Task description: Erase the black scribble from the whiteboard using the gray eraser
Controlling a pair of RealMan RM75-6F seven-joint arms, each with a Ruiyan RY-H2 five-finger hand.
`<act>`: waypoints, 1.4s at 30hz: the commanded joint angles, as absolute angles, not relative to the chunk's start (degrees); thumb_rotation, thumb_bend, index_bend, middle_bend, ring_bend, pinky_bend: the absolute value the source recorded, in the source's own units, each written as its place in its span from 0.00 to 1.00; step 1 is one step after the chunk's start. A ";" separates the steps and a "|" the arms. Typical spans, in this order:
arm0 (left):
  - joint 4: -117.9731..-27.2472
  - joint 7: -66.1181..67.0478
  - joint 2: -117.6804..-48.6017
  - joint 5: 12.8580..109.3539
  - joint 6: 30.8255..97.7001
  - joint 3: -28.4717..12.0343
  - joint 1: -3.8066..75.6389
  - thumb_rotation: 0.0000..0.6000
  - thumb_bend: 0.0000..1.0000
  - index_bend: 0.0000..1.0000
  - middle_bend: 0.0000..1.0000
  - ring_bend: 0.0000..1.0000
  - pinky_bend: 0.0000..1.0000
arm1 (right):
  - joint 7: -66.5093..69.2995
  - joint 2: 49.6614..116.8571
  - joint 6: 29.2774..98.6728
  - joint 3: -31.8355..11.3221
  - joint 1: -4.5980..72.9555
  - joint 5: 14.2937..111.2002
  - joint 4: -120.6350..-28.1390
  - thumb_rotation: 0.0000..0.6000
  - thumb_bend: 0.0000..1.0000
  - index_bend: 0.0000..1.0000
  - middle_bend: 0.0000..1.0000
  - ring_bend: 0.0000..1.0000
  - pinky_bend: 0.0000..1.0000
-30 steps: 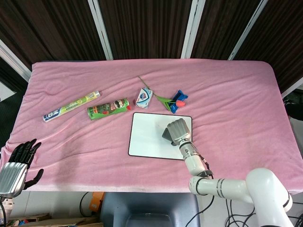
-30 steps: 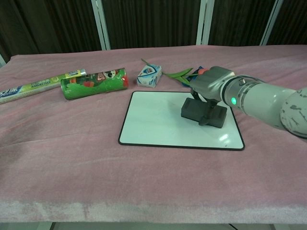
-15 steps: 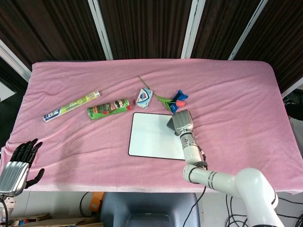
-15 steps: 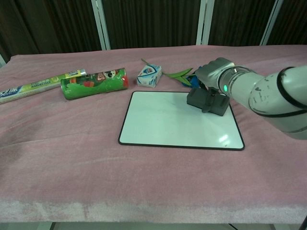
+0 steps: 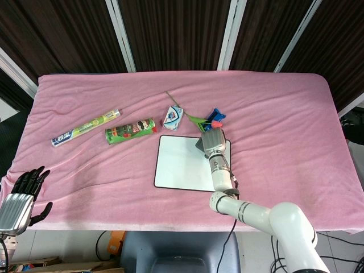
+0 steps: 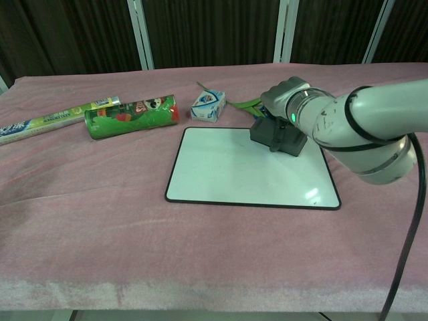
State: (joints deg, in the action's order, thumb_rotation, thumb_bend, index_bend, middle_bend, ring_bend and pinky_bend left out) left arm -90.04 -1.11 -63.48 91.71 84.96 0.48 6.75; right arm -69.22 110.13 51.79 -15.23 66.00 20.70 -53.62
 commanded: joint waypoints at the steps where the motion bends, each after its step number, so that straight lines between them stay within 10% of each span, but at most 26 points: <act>1: -90.07 -1.12 -63.45 91.88 85.01 0.56 6.74 1.00 0.37 0.00 0.00 0.00 0.09 | -69.12 108.76 52.40 -14.16 65.22 22.23 -58.94 1.00 0.44 1.00 0.81 0.78 0.79; 17: -90.29 -1.03 -63.31 94.54 87.68 1.53 5.72 1.00 0.37 0.00 0.00 0.00 0.09 | -60.20 89.98 63.82 -6.34 55.59 36.43 -90.21 1.00 0.44 1.00 0.81 0.78 0.79; 28: -90.49 -1.10 -63.48 95.80 87.43 1.93 6.09 1.00 0.37 0.00 0.00 0.00 0.09 | -47.98 80.53 64.17 -0.90 46.12 41.27 -87.77 1.00 0.44 0.98 0.81 0.76 0.79; 33: -90.72 -0.44 -63.80 96.16 86.43 2.02 6.73 1.00 0.37 0.00 0.00 0.00 0.09 | -44.07 81.22 58.32 0.76 44.31 41.26 -81.80 1.00 0.44 0.75 0.72 0.64 0.78; 42: -90.55 -0.23 -63.81 95.68 86.15 1.92 6.86 1.00 0.37 0.00 0.00 0.00 0.09 | -40.58 78.43 47.70 0.97 45.40 38.87 -82.47 1.00 0.33 0.01 0.14 0.15 0.60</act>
